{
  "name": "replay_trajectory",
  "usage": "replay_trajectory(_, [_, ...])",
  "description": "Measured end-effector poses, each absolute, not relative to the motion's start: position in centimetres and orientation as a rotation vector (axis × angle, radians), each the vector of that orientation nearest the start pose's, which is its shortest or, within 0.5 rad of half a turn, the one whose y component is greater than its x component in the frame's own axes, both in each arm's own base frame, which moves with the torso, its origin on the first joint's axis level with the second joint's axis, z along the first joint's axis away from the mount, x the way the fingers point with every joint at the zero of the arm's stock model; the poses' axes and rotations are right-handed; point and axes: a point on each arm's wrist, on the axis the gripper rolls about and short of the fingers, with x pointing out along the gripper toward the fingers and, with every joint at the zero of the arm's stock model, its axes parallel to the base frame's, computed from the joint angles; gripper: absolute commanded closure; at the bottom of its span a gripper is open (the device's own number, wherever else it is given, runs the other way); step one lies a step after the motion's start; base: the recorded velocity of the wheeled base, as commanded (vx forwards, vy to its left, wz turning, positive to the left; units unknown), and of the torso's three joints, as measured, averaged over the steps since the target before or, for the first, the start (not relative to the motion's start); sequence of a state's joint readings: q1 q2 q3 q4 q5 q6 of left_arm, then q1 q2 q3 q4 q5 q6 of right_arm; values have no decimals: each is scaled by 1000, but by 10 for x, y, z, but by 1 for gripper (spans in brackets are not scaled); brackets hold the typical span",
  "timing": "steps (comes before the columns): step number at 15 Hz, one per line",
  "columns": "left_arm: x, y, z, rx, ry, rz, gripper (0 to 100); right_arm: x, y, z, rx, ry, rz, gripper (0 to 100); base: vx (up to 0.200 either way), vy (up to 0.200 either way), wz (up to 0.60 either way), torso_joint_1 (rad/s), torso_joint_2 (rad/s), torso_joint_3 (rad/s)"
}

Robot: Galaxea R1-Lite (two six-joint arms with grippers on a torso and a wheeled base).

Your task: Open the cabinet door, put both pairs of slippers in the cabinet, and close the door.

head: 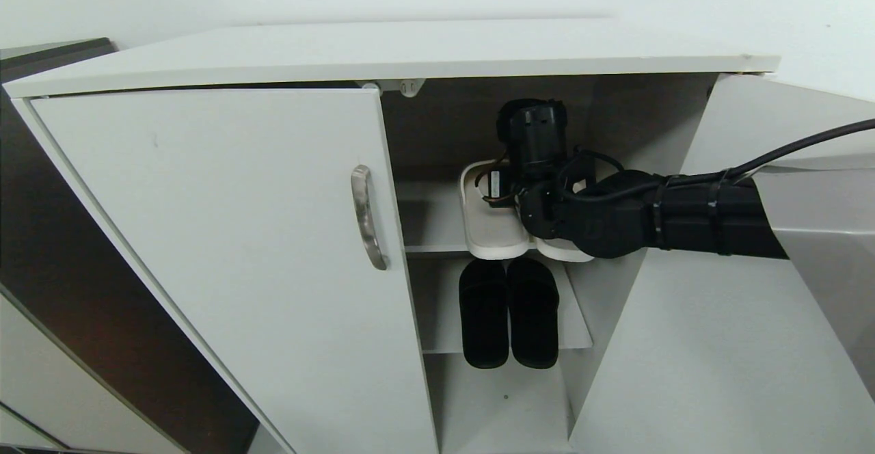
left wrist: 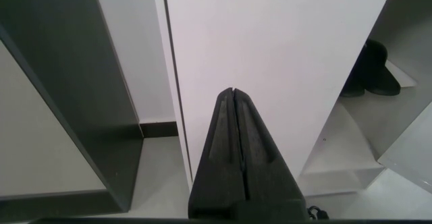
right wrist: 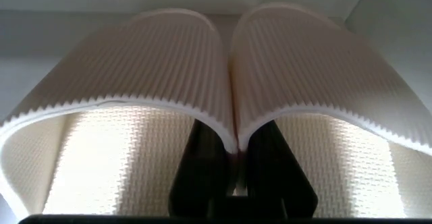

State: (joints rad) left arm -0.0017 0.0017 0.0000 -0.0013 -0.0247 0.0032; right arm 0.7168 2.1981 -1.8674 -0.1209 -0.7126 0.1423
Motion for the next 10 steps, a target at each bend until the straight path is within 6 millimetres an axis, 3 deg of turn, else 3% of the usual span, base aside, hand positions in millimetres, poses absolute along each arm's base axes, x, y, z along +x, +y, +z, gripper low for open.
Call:
replay_trajectory(2, [-23, -1, 76, 3, 0, -26, 100, 358, 292, 236, 3, 160, -9, 100, 0, 0, 0, 0, 0, 0])
replay_trajectory(3, [-23, -1, 76, 3, 0, -26, 100, 358, 292, 236, 3, 161, -9, 0, 0, 0, 0, 0, 0, 0])
replay_trajectory(10, [-23, -1, 76, 2, 0, -26, 100, 349, 291, 231, -17, 185, -9, 0, 0, 0, 0, 0, 0, 0])
